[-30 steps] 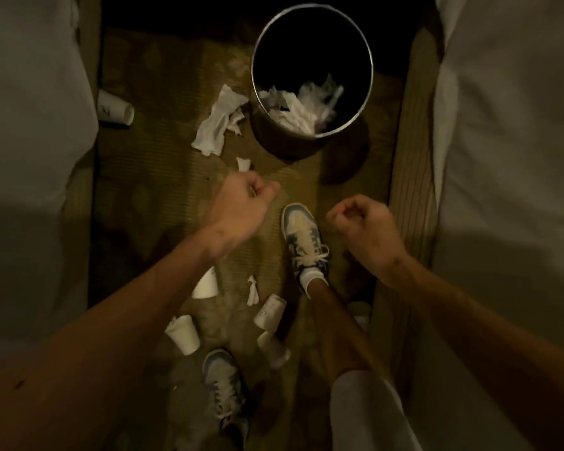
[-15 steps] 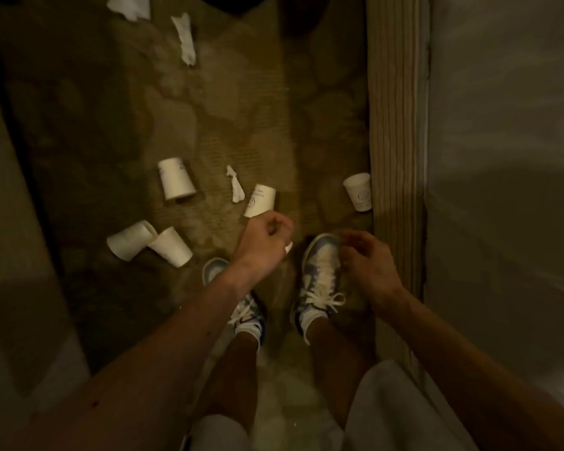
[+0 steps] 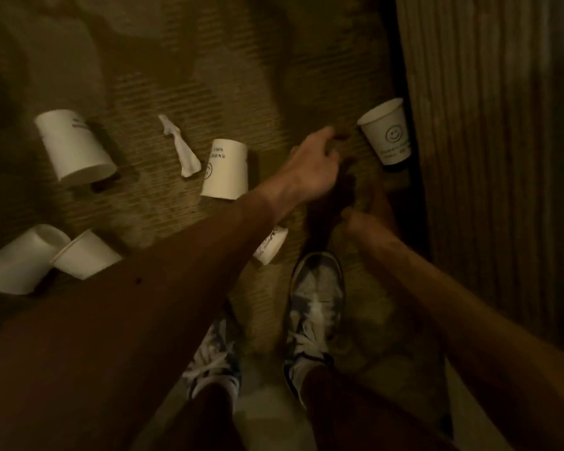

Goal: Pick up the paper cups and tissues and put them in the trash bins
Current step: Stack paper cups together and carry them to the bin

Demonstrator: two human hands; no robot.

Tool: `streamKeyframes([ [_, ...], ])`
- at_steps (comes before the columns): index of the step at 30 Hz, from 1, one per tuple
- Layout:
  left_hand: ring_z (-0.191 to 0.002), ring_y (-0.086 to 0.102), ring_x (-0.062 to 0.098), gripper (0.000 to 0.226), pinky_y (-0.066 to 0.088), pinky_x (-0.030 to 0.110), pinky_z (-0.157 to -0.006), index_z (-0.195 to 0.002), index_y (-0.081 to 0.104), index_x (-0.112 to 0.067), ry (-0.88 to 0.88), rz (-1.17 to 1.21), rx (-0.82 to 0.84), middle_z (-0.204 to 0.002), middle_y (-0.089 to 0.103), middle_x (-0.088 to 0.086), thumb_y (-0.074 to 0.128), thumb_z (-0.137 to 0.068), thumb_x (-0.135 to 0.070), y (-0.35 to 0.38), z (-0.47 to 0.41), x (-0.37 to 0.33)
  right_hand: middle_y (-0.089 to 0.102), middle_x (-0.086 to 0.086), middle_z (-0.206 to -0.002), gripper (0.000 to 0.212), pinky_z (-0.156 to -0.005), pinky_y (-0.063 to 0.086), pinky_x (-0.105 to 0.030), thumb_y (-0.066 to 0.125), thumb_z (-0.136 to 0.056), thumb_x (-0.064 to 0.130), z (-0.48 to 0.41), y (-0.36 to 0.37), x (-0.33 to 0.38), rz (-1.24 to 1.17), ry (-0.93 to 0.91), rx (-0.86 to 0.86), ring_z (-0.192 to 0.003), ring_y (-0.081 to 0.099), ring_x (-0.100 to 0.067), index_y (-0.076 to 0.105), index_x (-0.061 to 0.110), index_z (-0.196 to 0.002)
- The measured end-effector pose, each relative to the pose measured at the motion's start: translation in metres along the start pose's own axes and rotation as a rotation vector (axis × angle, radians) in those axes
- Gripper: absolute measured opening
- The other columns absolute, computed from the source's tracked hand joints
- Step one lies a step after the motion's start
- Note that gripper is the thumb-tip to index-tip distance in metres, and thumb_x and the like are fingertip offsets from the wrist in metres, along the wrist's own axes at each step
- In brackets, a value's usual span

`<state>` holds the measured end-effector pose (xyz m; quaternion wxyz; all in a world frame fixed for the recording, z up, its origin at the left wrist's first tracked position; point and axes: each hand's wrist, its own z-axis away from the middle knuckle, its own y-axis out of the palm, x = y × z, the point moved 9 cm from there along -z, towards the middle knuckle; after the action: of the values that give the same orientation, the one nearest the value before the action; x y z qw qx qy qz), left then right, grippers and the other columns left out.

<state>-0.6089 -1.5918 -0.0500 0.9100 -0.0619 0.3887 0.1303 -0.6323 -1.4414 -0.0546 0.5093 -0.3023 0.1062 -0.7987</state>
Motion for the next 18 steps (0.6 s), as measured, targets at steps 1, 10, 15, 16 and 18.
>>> streamKeyframes([
  [1, -0.070, 0.061, 0.007, 0.039, 0.048, 0.017, -0.048, -0.141, 0.045, -0.029, 0.007, -0.023, 0.012, -0.106, 0.063, -0.001, 0.042, -0.104, -0.017, 0.005, -0.013, 0.002, 0.026, -0.012, -0.158, 0.074, -0.115, 0.028, -0.039, 0.057, -0.092, 0.009, -0.014, -0.002, 0.003, 0.074, -0.076, -0.049, -0.144, 0.028, -0.028, 0.018, 0.018, -0.155],
  [10, -0.116, 0.059, 0.027, 0.041, 0.047, 0.032, -0.081, -0.143, 0.041, -0.017, 0.213, -0.298, 0.114, -0.131, 0.058, 0.010, 0.046, -0.103, -0.021, 0.025, -0.092, -0.024, 0.016, -0.004, -0.159, 0.075, -0.114, 0.033, -0.042, 0.057, -0.087, -0.007, -0.057, -0.014, 0.016, -0.124, -0.390, -0.240, -0.145, 0.023, -0.021, 0.032, 0.025, -0.150],
  [15, -0.109, 0.061, 0.018, 0.028, 0.048, 0.027, -0.088, -0.123, 0.059, -0.014, 0.336, -0.308, -0.040, -0.115, 0.064, 0.002, 0.045, -0.104, -0.027, -0.004, -0.088, -0.025, 0.029, 0.001, -0.155, 0.070, -0.114, 0.033, -0.046, 0.062, -0.086, 0.000, -0.057, -0.008, 0.021, -0.130, -0.487, -0.244, -0.140, 0.032, -0.020, 0.037, 0.024, -0.147],
  [16, -0.107, 0.061, 0.017, 0.028, 0.049, 0.028, -0.087, -0.121, 0.061, -0.015, 0.351, -0.285, -0.070, -0.114, 0.065, 0.002, 0.045, -0.104, -0.029, -0.013, -0.083, -0.023, 0.034, 0.002, -0.152, 0.066, -0.112, 0.035, -0.043, 0.063, -0.087, 0.003, -0.055, -0.004, 0.024, -0.138, -0.521, -0.245, -0.138, 0.036, -0.020, 0.041, 0.025, -0.145],
  [18, -0.101, 0.063, 0.018, 0.026, 0.049, 0.029, -0.080, -0.114, 0.063, -0.016, 0.368, -0.264, -0.137, -0.108, 0.066, 0.001, 0.045, -0.103, -0.032, -0.034, -0.071, -0.022, 0.047, 0.005, -0.140, 0.049, -0.103, 0.044, -0.034, 0.063, -0.091, 0.011, -0.050, 0.004, 0.034, -0.178, -0.593, -0.249, -0.128, 0.047, -0.016, 0.051, 0.027, -0.136],
])
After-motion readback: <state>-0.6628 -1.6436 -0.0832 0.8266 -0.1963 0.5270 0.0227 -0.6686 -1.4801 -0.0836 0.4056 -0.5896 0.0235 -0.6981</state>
